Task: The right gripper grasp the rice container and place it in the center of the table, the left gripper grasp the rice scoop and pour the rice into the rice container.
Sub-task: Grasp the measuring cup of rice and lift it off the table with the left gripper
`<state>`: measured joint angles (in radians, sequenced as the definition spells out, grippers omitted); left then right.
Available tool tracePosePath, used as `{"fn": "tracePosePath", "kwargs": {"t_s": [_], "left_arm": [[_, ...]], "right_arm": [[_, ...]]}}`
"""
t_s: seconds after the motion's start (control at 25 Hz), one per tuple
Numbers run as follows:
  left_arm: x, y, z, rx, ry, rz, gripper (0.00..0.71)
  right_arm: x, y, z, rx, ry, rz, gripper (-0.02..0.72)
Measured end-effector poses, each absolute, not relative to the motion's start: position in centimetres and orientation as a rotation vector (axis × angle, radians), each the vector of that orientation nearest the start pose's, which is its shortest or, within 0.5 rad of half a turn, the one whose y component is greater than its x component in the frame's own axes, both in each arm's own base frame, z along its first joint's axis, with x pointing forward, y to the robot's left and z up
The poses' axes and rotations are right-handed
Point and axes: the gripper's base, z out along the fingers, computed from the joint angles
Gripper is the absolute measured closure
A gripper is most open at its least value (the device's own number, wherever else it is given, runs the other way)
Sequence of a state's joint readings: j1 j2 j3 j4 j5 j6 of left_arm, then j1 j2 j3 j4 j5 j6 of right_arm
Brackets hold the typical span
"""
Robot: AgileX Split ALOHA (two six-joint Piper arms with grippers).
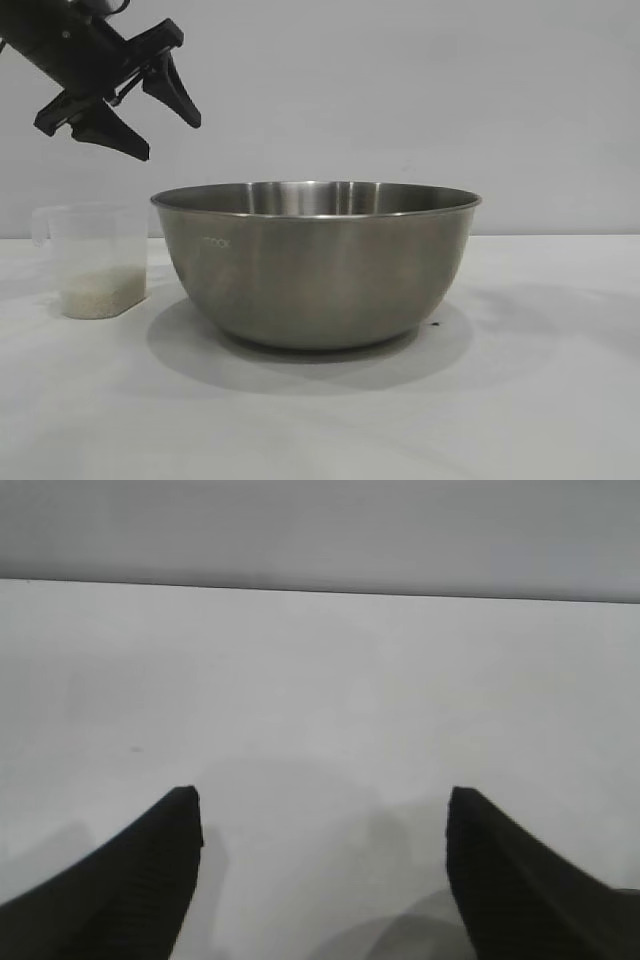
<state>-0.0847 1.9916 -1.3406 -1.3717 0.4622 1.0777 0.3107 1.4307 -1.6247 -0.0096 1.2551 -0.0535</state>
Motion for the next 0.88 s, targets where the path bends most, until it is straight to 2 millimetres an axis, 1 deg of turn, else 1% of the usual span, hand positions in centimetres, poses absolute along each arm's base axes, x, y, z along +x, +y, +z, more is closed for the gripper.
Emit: {"fn": "tracePosePath", "kwargs": {"t_s": [0.12, 0.4, 0.56, 0.6, 0.68, 0.84, 0.88], "left_arm": [[43.4, -7.7, 19.9, 0.042, 2.244, -0.698, 0.205], [43.4, -7.7, 19.9, 0.042, 2.244, -0.698, 0.205], [43.4, -7.7, 19.9, 0.042, 2.244, -0.698, 0.205], [43.4, -7.7, 19.9, 0.044, 2.245, -0.697, 0.205], [43.4, -7.7, 19.9, 0.044, 2.245, -0.697, 0.205], [43.4, -7.7, 19.9, 0.044, 2.245, -0.697, 0.205], [43.4, -7.7, 19.9, 0.044, 2.245, -0.697, 0.205]], "right_arm": [[23.7, 7.5, 42.0, -0.455, 2.513, 0.089, 0.149], [15.0, 4.9, 39.5, -0.443, 2.509, 0.113, 0.149], [10.2, 3.6, 37.2, -0.435, 2.487, 0.163, 0.149], [9.3, 3.4, 36.4, -0.434, 2.481, 0.172, 0.149], [7.2, 2.8, 35.1, -0.423, 2.422, 0.188, 0.149], [4.0, 1.8, 31.7, -0.402, 2.308, 0.212, 0.149], [3.5, 1.7, 30.7, -0.398, 2.295, 0.224, 0.149]]}}
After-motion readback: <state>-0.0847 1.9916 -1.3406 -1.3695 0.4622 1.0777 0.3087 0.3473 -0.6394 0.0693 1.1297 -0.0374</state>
